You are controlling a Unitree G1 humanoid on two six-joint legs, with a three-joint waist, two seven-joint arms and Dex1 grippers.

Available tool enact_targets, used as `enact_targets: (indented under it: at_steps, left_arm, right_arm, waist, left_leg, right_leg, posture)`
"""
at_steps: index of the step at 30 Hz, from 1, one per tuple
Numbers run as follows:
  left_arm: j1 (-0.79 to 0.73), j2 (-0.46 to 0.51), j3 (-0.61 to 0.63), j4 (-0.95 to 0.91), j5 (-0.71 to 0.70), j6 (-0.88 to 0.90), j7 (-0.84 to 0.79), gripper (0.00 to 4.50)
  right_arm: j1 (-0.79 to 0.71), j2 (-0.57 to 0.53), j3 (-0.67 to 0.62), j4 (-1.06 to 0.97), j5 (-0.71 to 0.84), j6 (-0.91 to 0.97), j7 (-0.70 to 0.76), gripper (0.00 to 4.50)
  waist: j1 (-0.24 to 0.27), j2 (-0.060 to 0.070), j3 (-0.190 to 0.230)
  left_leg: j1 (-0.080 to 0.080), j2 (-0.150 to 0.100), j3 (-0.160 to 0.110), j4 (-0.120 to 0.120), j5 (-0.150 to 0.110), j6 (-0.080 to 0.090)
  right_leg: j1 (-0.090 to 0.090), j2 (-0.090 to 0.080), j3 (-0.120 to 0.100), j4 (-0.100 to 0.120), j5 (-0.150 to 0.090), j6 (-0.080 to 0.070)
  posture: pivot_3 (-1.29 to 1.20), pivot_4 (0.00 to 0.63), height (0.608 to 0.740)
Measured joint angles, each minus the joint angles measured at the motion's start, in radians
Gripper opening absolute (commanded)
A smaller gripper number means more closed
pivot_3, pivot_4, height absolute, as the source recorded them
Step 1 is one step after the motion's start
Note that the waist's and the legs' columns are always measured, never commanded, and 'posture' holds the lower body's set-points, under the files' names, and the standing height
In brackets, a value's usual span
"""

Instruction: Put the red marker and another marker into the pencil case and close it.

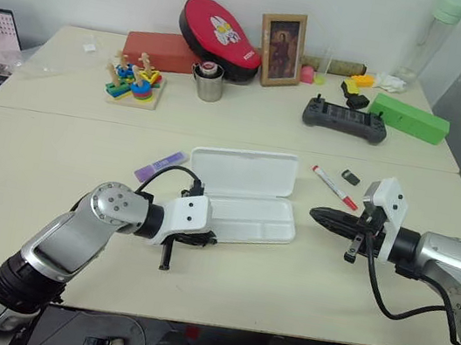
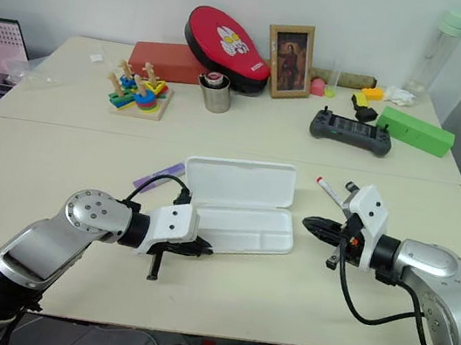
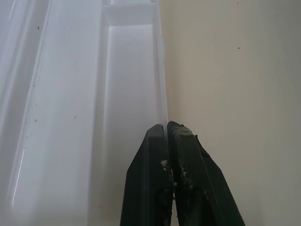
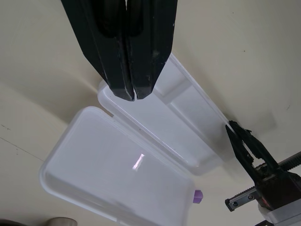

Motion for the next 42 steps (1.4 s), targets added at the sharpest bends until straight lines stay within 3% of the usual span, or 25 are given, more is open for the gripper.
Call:
enact_targets:
  at_steps: [12,28,32,34,42]
  left_arm:
    - [0.038,0.014,0.005,-0.028,-0.038,0.008,-0.029,0.01]
    - [0.033,0.013,0.017,0.0,-0.047,-0.032,-0.032,3.29]
    - [0.033,0.042,0.121,-0.043,-0.158,0.041,-0.056,4.19]
    - [0.032,0.082,0.208,-0.079,-0.223,0.09,-0.065,4.47]
    - [0.088,0.188,0.457,-0.175,-0.418,0.266,-0.052,4.47]
  right_arm:
    - [0.0,-0.011,0.0,0.0,0.009,0.004,0.016,0.0]
    - [-0.004,-0.012,0.0,0.0,0.011,0.022,0.017,0.0]
    - [-0.016,-0.012,-0.001,0.0,0.012,0.022,0.017,0.0]
    - [-0.024,-0.012,-0.006,0.0,0.01,0.02,0.016,0.0]
    - [-0.062,0.006,0.008,0.058,-0.058,-0.006,-0.043,0.0]
  waist:
    - [-0.002,0.0,0.0]
    - [-0.002,0.0,0.0]
    - [-0.003,0.0,0.0]
    - [-0.004,0.0,0.0]
    - [-0.007,0.0,0.0]
  left_leg:
    - [0.0,0.0,0.0,0.0,0.0,0.0]
    - [0.0,0.0,0.0,0.0,0.0,0.0]
    - [0.0,0.0,0.0,0.0,0.0,0.0]
    - [0.001,0.0,0.0,0.0,0.0,0.0]
    - [0.0,0.0,0.0,0.0,0.0,0.0]
  right_leg:
    - [0.0,0.0,0.0,0.0,0.0,0.0]
    - [0.0,0.0,0.0,0.0,0.0,0.0]
    - [0.0,0.0,0.0,0.001,0.0,0.0]
    - [0.0,0.0,0.0,0.001,0.0,0.0]
    - [-0.001,0.0,0.0,0.001,0.0,0.0]
  posture:
    - [0.0,0.15,0.74]
    - [0.0,0.15,0.74]
    - [0.0,0.15,0.74]
    - [0.0,0.15,0.74]
    - [0.0,0.15,0.74]
